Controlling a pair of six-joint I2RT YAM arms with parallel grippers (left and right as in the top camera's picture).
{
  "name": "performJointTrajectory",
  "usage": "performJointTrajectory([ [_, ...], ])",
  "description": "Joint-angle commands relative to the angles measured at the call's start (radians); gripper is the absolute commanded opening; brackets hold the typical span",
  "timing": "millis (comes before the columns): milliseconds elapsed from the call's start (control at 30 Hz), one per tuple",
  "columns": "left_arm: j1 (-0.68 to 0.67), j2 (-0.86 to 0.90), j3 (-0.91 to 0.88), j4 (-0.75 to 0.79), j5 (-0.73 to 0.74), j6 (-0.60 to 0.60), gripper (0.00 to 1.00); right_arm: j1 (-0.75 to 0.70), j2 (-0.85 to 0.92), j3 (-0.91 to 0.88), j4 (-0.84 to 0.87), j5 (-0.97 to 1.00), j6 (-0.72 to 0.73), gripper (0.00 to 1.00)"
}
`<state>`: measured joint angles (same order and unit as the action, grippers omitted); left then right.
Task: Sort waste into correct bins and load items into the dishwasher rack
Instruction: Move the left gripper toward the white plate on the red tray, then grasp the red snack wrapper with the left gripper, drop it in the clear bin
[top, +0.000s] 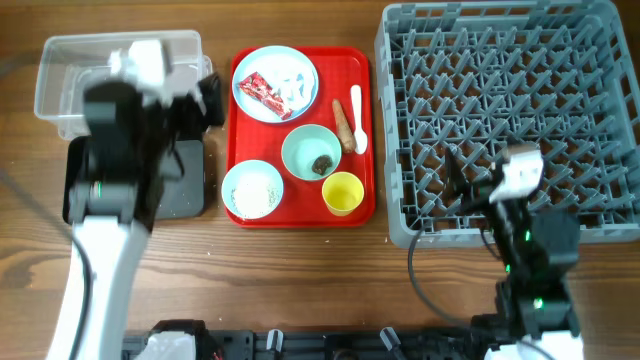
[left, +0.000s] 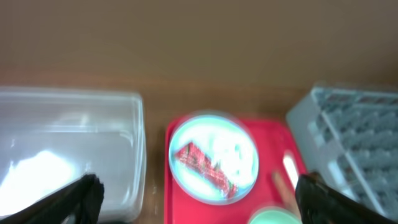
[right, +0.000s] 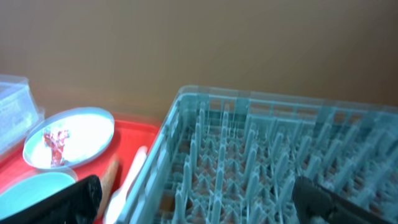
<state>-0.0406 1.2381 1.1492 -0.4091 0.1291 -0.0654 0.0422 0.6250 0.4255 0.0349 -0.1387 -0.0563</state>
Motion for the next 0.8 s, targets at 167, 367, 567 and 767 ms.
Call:
performJointTrajectory([
  [167,-0.161,0.695,0.871,-0.573,0.042,0.058,1.0,-0.001,0.557,0.797,-0.679,-0.029,-0.074,1.0],
  [367,-0.242,0.864,0.874,-0.451,0.228,0.058,1.0,-0.001,0.73,0.844,-0.695,-0.111,0.146,1.0],
  [567,-0.243,0.991,0.874,-0.418,-0.093,-0.416,1.0,-0.001,0.779,0.844,-0.735,-0.11,0.189,1.0],
  [767,-0.243,1.109,0.874,-0.381,-0.183,-0.527,1.0,-0.001,0.779,0.844,-0.736,-0.11,0.189,1.0],
])
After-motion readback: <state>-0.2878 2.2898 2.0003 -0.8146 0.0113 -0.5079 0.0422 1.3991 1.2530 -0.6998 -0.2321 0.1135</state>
